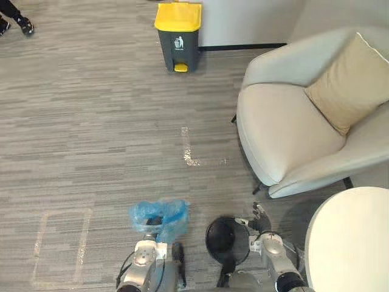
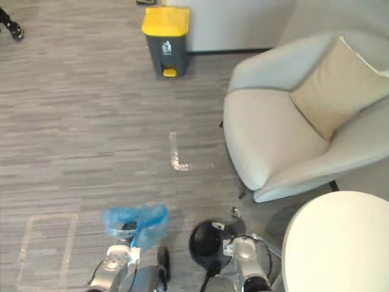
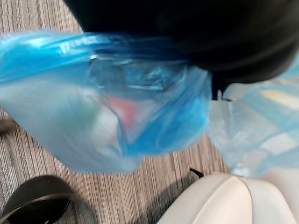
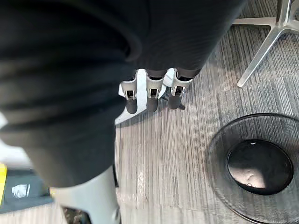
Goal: Gather rubbish on tea table into small bin, then transfer packed bag to large trash can.
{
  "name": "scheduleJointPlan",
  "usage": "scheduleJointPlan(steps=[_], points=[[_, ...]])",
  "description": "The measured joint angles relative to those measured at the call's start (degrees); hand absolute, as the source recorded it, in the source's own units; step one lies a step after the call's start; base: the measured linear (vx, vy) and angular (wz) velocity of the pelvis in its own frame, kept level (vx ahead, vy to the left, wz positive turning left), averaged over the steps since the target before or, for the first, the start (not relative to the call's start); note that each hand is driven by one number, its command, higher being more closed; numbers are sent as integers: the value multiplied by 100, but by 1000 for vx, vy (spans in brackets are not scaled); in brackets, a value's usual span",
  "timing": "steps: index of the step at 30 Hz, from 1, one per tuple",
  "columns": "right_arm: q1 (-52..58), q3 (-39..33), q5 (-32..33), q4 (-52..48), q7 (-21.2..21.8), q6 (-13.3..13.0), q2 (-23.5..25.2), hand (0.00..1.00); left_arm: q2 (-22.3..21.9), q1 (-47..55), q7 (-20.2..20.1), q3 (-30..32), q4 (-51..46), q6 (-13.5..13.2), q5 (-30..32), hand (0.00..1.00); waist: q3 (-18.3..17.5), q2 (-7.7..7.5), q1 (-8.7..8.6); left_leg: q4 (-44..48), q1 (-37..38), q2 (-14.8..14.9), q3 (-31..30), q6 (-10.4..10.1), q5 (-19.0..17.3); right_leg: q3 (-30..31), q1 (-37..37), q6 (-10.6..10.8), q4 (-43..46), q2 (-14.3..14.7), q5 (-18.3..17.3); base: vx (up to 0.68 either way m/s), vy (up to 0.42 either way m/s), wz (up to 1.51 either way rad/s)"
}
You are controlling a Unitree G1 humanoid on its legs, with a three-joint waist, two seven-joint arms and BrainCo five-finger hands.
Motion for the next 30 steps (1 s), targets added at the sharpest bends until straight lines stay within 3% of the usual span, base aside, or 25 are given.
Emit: scheduleJointPlan(steps=[2, 5, 6, 7, 9, 10, 11, 13, 14, 17, 19, 20, 21, 22, 23, 24, 26, 27, 30], points=[[42, -4, -2, 4, 13, 32, 143, 0, 148, -34, -83, -102, 41, 1, 14, 100, -39, -66, -7, -91, 29, -139, 57, 31, 21, 69, -16, 123, -87, -115, 191, -25, 183, -8], [38, 23, -8, 20, 22, 106, 256, 0, 256, -14, -121, -133, 127, -1, 115, 100, -14, -32, 3, 102, -50, -267, 197, 167, -68, 339, -220, 189, 149, -292, 250, -66, 137, -27], [27, 48, -9, 21, 27, 118, 257, 0, 275, -13, -129, -139, 130, -1, 201, 100, 19, 18, 6, 222, -110, -263, 224, 287, -207, 494, -379, 127, 396, -290, 213, -136, 142, -21], [83, 67, -23, 29, 74, 168, 292, 0, 287, -7, -176, -159, 131, 2, 305, 100, 66, 42, -7, 328, -120, -258, 211, 246, -402, 1019, -573, -43, 798, -258, 123, -133, 133, -11], [231, 116, -65, 32, 94, 173, 303, 0, 333, 94, -228, -199, 131, 4, 316, 100, 57, 24, -27, 298, -24, -258, 180, 283, -450, 1346, -612, -173, 1083, -88, -175, -81, 36, 6], [277, 209, -73, 37, 107, 172, 305, 0, 354, 120, -231, -191, 133, 4, 358, 100, 29, -19, -52, 221, -12, -257, 151, 275, -445, 1555, -661, -91, 1180, 252, -425, -47, -80, 17], [325, 258, -95, 47, 131, 165, 304, 0, 380, 122, -236, -183, 135, 10, 407, 100, -17, -90, -70, 105, -15, -285, 127, 209, -403, 1673, -650, -191, 996, 582, -667, -34, -106, 16], [335, 238, -106, 100, 138, 164, 250, 0, 363, 109, -241, -186, 151, 30, 411, 100, -33, -103, -80, 33, -37, -343, 28, 118, -331, 1629, -528, -381, 697, 684, -846, 83, -169, 44], [613, -2, -100, 272, 132, 168, 209, 0, 190, 45, -312, -263, 239, 28, 413, 100, -126, -110, -117, -299, 129, -370, -417, 173, 74, 1182, -133, -306, 300, 754, -764, 265, -222, 87], [594, -5, -98, 271, 133, 165, 192, 0, 213, 101, -346, -275, 335, 31, 410, 100, -191, -159, -91, -472, 367, -396, -484, 181, 156, 1199, 130, -306, 205, 814, -749, 263, -130, 43], [561, 1, -96, 304, 137, 160, 204, 0, 239, 212, -350, -310, 328, 30, 410, 100, -288, -191, -67, -166, 245, -398, -450, 156, 125, 1226, 185, -363, 196, 779, -690, 124, -25, 26], [458, -4, -94, 397, 134, 154, 204, 0, 218, 144, -360, -304, 303, 32, 411, 100, -261, -189, -72, 921, -257, -331, -424, 106, -46, 1187, 366, -359, -18, 758, -461, 124, 37, 37], [393, 11, -102, 521, 134, 163, 189, 0, 185, 195, -377, -297, 239, 33, 410, 100, -241, -219, 1, 1864, -652, -180, -131, 104, -103, 1216, 592, -352, -173, 741, -288, 95, 43, 25], [406, 24, -103, 524, 133, 163, 187, 0, 173, 237, -382, -290, 194, 32, 406, 100, -244, -215, 45, 2092, -696, -59, 68, 138, -214, 1250, 654, -354, -172, 745, -280, 91, 62, -18], [445, 45, -106, 502, 131, 149, 179, 0, 137, 341, -386, -244, 110, 30, 405, 100, -267, -145, 136, 2303, -711, 285, 500, 295, -362, 1277, 773, -352, -169, 818, -281, 70, 54, -33], [485, 43, -112, 447, 128, 143, 154, 0, 71, 412, -391, -221, 90, 31, 404, 100, -360, 60, 180, 2098, -729, 650, 669, 354, -235, 1272, 832, -307, -114, 977, -315, 118, 101, -17], [449, -1, -118, 452, 113, 158, 154, 0, 76, 403, -387, -110, 77, 28, 403, 100, -424, 38, 160, 1421, -393, 392, 643, 367, -210, 1248, 787, -243, -66, 855, -365, 98, 102, 15], [461, 0, -121, 459, 111, 165, 181, 0, 111, 351, -373, -73, 1, 26, 403, 100, -440, 11, 147, 870, -247, 245, 606, 269, -109, 1209, 686, -236, -53, 807, -369, 49, 91, 28], [421, -8, -130, 491, 99, 224, 188, 0, 152, 228, -339, -82, -26, 25, 396, 100, -433, -7, 147, 188, -167, 5, 463, 274, 244, 1066, 554, -217, -61, 710, -358, -19, 57, 37]])
